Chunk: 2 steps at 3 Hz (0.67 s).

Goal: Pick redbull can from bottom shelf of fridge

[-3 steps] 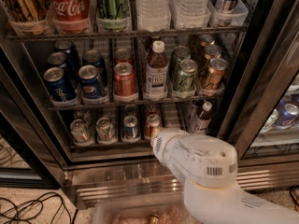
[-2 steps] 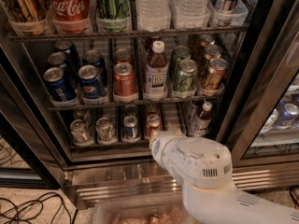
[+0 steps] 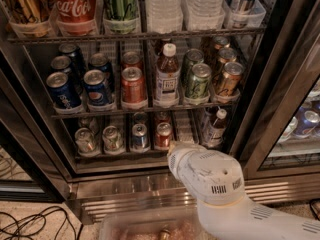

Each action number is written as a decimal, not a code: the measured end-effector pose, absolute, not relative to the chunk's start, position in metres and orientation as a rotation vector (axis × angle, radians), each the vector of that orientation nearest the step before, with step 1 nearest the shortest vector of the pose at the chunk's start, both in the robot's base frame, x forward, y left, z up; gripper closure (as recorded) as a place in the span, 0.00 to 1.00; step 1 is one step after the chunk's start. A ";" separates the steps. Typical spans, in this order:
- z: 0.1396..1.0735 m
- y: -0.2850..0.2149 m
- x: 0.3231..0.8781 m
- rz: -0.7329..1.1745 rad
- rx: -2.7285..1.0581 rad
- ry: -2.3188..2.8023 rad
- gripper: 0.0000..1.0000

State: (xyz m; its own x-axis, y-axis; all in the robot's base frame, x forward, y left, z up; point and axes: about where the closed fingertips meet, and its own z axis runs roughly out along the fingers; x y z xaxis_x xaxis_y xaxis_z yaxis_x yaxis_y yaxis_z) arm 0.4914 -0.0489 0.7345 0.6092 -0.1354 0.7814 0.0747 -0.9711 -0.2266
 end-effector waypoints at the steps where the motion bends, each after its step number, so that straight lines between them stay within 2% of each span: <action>1: 0.711 -0.061 0.509 -1.358 -2.641 -0.027 1.00; 2: 0.682 -0.059 0.525 -1.424 -2.654 -0.093 1.00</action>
Offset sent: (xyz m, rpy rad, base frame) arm 0.0556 -0.0051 -0.0931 -0.2258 -0.1390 0.0637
